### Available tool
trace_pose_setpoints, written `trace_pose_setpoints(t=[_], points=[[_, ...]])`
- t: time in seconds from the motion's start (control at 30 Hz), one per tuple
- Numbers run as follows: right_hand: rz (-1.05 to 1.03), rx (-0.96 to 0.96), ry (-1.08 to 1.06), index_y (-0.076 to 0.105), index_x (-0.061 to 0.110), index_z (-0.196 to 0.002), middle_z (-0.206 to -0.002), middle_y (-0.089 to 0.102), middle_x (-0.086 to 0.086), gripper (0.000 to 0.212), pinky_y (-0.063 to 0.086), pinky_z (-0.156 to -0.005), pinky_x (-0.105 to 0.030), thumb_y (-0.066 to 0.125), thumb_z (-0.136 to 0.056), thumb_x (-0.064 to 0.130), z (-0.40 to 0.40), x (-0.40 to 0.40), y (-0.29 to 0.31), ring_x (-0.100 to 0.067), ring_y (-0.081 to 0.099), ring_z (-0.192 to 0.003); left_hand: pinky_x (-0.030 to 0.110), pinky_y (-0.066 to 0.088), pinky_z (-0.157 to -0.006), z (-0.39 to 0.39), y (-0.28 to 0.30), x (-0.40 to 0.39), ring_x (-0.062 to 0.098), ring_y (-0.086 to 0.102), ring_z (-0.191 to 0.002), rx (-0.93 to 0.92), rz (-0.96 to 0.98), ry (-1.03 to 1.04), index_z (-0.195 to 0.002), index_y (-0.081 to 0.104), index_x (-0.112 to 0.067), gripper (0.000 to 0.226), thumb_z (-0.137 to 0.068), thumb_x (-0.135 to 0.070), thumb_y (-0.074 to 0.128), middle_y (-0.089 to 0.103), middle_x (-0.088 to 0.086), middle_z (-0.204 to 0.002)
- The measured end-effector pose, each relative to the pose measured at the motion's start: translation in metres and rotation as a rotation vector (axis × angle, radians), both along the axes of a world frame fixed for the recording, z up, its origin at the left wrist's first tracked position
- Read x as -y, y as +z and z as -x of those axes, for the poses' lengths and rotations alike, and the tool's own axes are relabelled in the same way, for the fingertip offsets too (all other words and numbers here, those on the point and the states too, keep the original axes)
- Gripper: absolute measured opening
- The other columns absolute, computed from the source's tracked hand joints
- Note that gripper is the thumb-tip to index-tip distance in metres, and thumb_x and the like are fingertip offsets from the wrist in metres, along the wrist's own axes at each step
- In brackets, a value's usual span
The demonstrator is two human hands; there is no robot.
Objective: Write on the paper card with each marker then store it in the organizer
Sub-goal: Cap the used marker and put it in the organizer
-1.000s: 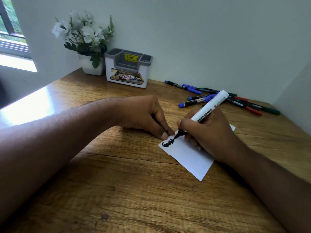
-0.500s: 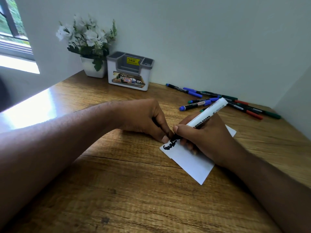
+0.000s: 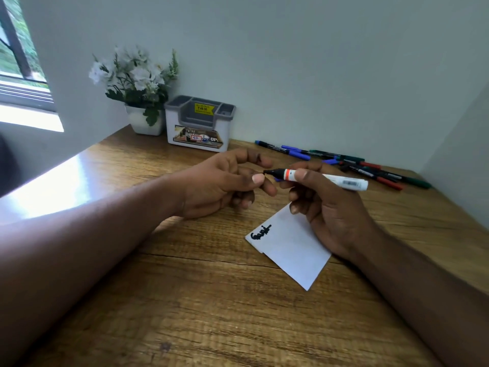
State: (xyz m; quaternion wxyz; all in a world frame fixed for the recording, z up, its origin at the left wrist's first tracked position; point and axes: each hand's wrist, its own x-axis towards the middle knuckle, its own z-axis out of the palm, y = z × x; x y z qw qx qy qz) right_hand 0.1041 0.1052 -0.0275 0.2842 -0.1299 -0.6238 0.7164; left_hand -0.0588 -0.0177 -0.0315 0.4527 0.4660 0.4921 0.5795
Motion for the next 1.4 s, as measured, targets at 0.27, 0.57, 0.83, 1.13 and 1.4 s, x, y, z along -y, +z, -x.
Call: trace_pose_setpoints(t=[0.27, 0.57, 0.83, 1.13, 1.4], points=[[0.013, -0.01, -0.092, 0.07, 0.006, -0.082, -0.068, 0.069, -0.013, 0.009, 0.043, -0.04, -0.022, 0.061, -0.086, 0.004, -0.001, -0.001, 0.004, -0.013, 0.055, -0.049, 0.03, 0.04, -0.064, 0.005, -0.002, 0.0, 0.016, 0.059, -0.062, 0.056, -0.029, 0.024, -0.114, 0.055, -0.013, 0.038, -0.079, -0.021, 0.067, 0.071, 0.015, -0.103], [-0.13, 0.062, 0.0, 0.068, 0.011, -0.079, -0.06, 0.062, -0.009, 0.006, 0.035, -0.041, -0.023, 0.07, -0.08, 0.005, 0.006, 0.007, 0.004, -0.016, 0.046, -0.048, 0.022, 0.034, -0.038, -0.016, 0.003, -0.003, 0.015, 0.044, -0.035, -0.096, 0.015, 0.114, -0.115, 0.057, -0.02, 0.027, -0.099, -0.033, 0.039, 0.062, 0.012, -0.063], [-0.078, 0.012, -0.024, 0.062, -0.007, -0.089, -0.058, 0.061, -0.01, 0.018, 0.042, -0.041, -0.024, 0.071, -0.082, 0.008, 0.023, 0.017, 0.003, -0.014, 0.052, -0.047, 0.02, 0.024, -0.038, -0.027, -0.004, -0.015, 0.01, 0.03, -0.035, -0.114, -0.068, 0.498, -0.105, 0.057, -0.015, 0.027, -0.105, -0.024, 0.032, 0.04, 0.006, -0.056], [0.026, 0.073, 0.026, 0.065, 0.006, -0.09, -0.064, 0.06, -0.009, 0.023, 0.044, -0.043, -0.025, 0.075, -0.076, 0.022, 0.027, 0.025, 0.004, -0.014, 0.051, -0.05, 0.017, 0.026, -0.033, -0.027, -0.001, -0.012, 0.007, 0.035, -0.036, -0.071, -0.069, 0.506, -0.112, 0.052, -0.013, 0.021, -0.103, -0.027, 0.038, 0.047, -0.002, -0.052], [-1.552, 0.118, -0.461, 0.051, 0.028, -0.136, -0.108, 0.053, -0.009, 0.076, 0.056, -0.065, -0.034, 0.083, -0.069, 0.011, 0.038, -0.021, 0.001, -0.016, 0.056, -0.08, 0.023, 0.031, -0.037, -0.007, -0.001, -0.011, 0.011, 0.04, -0.04, 0.066, -0.119, 0.767, -0.113, 0.051, -0.02, 0.018, -0.099, -0.031, 0.048, 0.049, 0.004, -0.055]])
